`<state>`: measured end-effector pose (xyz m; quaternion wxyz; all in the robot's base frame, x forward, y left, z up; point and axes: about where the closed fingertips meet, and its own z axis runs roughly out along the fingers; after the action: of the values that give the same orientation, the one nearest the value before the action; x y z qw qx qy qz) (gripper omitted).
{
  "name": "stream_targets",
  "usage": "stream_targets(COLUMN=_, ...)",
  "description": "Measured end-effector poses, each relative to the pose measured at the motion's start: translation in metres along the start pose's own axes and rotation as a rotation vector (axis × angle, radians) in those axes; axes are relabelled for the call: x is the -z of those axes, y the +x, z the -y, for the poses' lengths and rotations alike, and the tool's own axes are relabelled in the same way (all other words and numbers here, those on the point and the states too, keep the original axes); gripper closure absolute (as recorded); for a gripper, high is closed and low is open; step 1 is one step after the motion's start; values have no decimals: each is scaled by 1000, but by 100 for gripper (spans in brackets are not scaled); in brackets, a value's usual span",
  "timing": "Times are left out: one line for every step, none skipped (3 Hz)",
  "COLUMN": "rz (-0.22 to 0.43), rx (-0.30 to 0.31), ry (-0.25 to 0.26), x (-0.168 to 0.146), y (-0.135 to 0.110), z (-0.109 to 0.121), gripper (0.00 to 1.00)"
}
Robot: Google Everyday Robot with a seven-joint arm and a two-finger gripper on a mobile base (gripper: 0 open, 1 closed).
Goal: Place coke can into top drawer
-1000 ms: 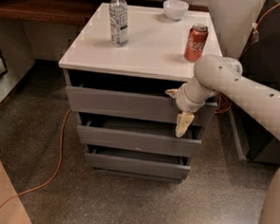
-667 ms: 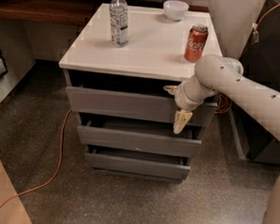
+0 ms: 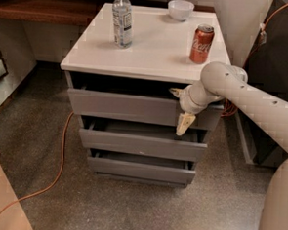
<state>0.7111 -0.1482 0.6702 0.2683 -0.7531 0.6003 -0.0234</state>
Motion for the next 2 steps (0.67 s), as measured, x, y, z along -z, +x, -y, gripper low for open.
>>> stream_targets(rz=-23, rx=-58, ry=26, x=-8, y=15, z=5, gripper=25)
stream_targets(rz=-30, rx=-82, ry=35, x=-9, y=19, z=6, gripper=47)
